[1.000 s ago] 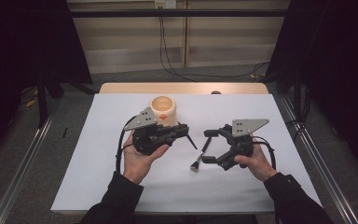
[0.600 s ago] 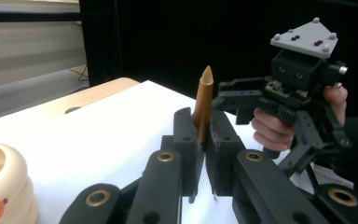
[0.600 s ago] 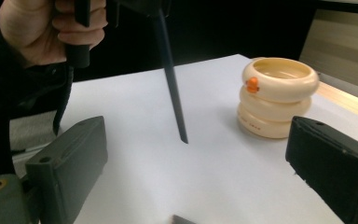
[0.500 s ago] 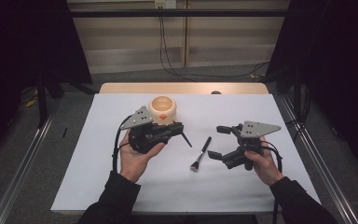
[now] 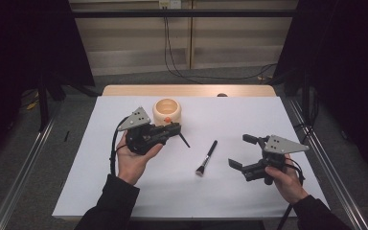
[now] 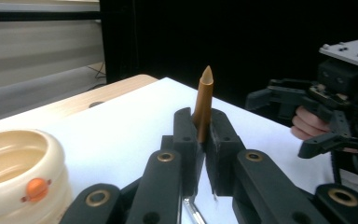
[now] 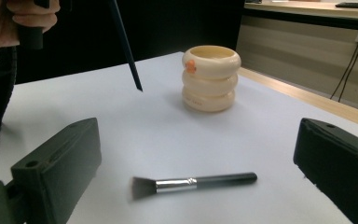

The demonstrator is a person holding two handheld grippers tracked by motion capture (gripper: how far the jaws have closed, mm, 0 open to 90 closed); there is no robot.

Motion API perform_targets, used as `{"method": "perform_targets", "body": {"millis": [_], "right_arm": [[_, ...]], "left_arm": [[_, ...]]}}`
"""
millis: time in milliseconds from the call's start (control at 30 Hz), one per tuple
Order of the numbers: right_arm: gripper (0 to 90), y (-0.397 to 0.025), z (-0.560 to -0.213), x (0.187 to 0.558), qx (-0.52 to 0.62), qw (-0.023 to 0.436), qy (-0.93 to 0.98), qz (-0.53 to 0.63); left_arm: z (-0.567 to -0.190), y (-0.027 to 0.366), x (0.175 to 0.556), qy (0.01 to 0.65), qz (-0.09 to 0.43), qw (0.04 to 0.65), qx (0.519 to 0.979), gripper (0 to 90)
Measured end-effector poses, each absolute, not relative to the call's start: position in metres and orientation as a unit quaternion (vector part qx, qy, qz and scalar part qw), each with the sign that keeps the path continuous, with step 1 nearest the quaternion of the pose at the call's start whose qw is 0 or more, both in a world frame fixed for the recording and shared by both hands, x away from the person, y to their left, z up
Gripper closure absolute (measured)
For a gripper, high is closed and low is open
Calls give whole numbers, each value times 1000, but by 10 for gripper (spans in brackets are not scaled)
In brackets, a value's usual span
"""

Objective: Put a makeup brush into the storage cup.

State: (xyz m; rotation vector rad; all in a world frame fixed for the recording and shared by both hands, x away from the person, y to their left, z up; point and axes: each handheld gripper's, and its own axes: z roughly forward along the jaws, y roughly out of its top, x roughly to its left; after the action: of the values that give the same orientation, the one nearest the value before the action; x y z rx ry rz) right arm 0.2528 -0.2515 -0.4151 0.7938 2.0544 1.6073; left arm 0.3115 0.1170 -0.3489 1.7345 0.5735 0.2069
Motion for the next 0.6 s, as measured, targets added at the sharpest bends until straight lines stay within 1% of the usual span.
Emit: {"method": "perform_targets", "body": {"millis": [233,333,533,567,600], "right_arm": [[6,-268,-421,238,308,220,727,572],[6,-272,-423,232,316,222,727,568],[6,-278,-430,224,322,217,729,564],[6,-278,-431,224,324,219,730,561],[6,-278,-432,224,325,217,729,562]], "left_arm": [[-348,125,319,266,102,602,746,840],[-349,128,323,263,104,598,750,840],[-340,136,329,275,111,604,740,840],[-340,136,330,273,105,610,736,840],[-338,137,330,272,108,606,739,840]]}}
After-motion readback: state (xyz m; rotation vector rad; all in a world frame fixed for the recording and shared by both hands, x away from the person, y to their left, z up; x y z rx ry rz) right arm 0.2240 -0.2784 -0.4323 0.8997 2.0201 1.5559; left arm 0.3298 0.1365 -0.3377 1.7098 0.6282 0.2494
